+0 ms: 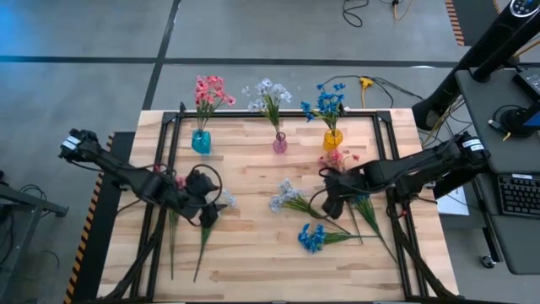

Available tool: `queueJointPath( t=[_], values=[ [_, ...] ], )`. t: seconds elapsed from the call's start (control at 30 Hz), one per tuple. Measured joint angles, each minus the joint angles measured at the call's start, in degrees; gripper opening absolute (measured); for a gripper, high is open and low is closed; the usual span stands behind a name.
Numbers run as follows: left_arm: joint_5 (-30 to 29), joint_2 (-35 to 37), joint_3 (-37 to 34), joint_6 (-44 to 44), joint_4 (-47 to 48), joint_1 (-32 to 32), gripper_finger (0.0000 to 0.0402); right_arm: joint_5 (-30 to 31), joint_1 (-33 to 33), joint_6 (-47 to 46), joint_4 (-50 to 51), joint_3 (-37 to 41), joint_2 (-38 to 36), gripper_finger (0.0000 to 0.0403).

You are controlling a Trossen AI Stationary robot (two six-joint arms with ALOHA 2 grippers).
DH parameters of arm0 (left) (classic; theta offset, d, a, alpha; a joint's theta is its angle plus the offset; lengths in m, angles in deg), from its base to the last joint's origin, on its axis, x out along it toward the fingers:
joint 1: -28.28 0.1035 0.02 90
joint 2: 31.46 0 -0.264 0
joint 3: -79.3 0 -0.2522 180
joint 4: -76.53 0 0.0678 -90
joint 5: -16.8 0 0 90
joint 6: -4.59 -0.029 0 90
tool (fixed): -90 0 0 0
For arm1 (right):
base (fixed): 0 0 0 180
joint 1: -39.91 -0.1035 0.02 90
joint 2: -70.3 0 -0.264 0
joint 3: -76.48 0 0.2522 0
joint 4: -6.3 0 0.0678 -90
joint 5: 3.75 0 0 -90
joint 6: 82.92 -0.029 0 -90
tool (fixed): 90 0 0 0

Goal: Sort flowers into vase by color
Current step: Put the bottom blue flowers into the yellow vase

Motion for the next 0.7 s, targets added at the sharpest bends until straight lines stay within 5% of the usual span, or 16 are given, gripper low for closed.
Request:
queueJointPath(
  t=[0.17, 0.33, 0.7],
  values=[
    [-0.05, -2.01, 0.0, -2.61, -2.32, 0.02, 0.0326, -0.58, -0.02, -5.96, 10.47, 0.01, -0.01, 0.0206],
    [-0.1, -2.75, 0.0, -2.72, -2.28, 0.02, 0.0326, -1.15, -0.63, -6.88, 9.38, 0.02, 0.0, 0.0206],
    [-1.53, -3.57, 0.0, -3.83, -2.22, 0.04, 0.0326, -5.83, -9.4, 16.73, -0.11, 0.95, 0.0, 0.0205]
  ],
)
